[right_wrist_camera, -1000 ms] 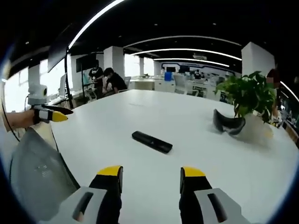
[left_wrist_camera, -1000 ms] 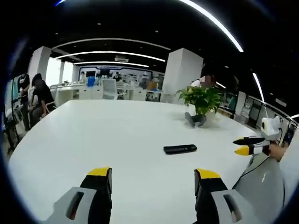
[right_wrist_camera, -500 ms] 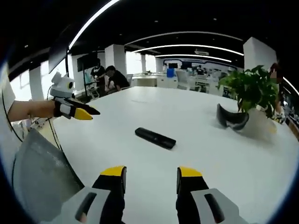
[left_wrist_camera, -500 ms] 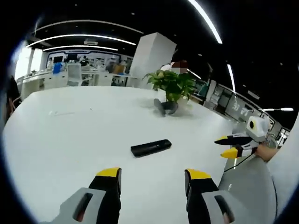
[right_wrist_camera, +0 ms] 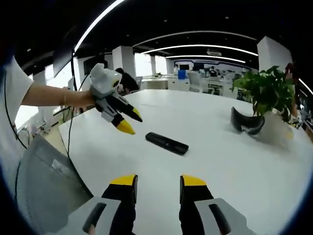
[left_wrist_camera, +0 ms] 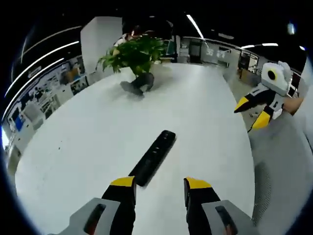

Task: Press the specified remote control buttons in sequence, fully releasing each button before pressing the next.

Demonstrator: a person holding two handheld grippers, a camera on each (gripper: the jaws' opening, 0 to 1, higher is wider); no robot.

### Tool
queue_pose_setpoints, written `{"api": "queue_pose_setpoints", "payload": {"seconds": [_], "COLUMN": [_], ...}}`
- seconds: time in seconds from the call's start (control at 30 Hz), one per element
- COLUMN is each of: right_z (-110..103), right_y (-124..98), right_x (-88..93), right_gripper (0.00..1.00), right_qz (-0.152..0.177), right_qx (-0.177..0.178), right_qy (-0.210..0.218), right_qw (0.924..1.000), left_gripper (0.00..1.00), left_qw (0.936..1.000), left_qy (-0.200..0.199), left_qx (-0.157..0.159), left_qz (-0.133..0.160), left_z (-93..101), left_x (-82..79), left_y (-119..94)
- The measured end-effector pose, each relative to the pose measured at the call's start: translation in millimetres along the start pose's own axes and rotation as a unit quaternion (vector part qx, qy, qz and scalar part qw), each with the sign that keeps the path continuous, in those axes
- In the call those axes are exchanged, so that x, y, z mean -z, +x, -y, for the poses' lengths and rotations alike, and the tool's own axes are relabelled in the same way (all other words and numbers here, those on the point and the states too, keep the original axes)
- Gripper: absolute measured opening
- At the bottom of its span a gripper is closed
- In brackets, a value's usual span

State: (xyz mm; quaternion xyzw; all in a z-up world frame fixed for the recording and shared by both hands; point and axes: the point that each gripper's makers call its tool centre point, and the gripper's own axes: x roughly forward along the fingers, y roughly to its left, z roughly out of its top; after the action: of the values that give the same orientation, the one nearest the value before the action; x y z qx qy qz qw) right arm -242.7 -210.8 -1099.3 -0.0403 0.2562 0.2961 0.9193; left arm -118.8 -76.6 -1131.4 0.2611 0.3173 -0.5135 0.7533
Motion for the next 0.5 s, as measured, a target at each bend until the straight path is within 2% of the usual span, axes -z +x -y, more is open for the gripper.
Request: {"api": "queue_pose_setpoints", "payload": {"seconds": [0.1,0.3,0.47,0.5], "right_z": [3,9,8,8], "right_y": [-1,-1,0,0], "right_x": [-1.1,0.2,-0.1,0.5], "right_gripper": [0.33,0.33,0.36,0.36], "right_qz": [0.003,0.001,0.001,0.000], "right_qx": [0.009,0.022,0.018,0.016], "right_qy": [-0.002,0.001,0.003,0.002], "right_qw": [1.0000,0.9998,0.9998,0.9999], "left_gripper": [0.39,0.42,0.46,0.46], "left_qw": [0.9985,0.9963,0.9885,0.9883], "left_qy": [0.033,0.039,0.067,0.068], "left_qx": [0.013,0.022,0.046,0.048], "left_qz": [-0.041,-0.074,-0.127,-0.128], "left_z": [-6.1,-20.3,-28.1,-28.6], "left_x": [2.6,6.6,16.9,15.8], "left_y": [16,36,49,51]}}
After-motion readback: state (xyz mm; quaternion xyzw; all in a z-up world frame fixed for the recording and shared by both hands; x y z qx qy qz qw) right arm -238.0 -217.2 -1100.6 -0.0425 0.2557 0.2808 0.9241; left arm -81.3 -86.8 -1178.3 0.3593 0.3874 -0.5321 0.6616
